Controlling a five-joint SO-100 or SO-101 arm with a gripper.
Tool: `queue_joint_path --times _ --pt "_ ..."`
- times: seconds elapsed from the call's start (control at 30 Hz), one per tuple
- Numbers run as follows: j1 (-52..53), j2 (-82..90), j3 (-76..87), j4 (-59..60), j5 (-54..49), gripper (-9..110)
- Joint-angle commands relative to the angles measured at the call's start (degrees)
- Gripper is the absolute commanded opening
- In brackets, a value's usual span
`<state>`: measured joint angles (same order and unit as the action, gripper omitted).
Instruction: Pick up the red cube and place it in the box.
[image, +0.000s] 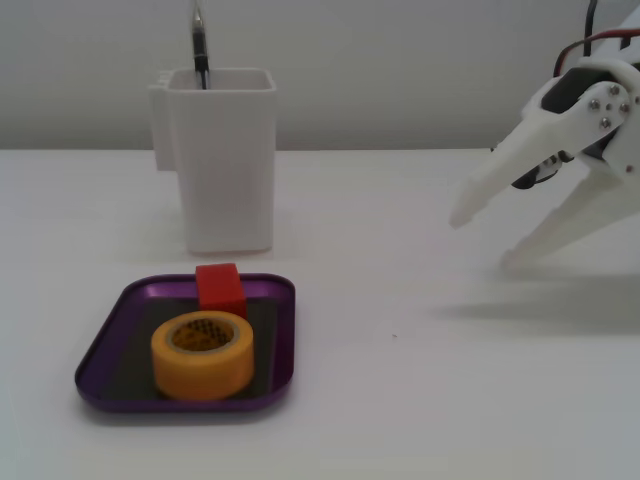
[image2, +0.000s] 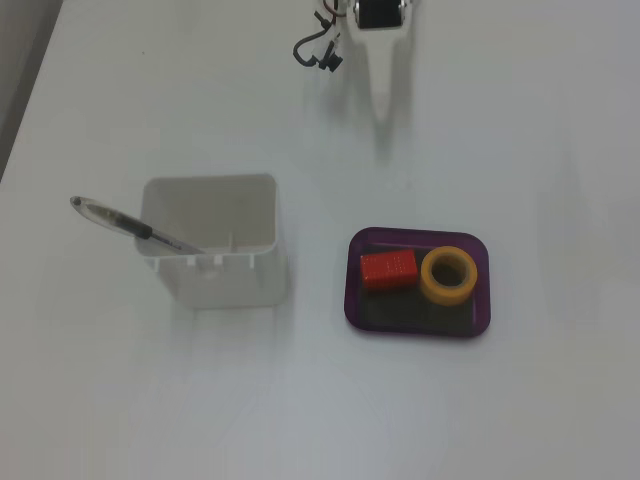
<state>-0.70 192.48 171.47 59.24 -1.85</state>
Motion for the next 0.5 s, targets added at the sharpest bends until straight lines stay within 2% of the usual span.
queue_joint_path --times 0.0,0.17,0.3,0.47 --pt "0.35 5.1 1.67 -0.53 0.09 14" --pt "0.35 5.1 3.69 -0.53 0.0 12" --pt "0.35 5.1 5.27 -0.53 -0.09 0" --pt "0.35 5.1 5.62 -0.7 -0.09 0"
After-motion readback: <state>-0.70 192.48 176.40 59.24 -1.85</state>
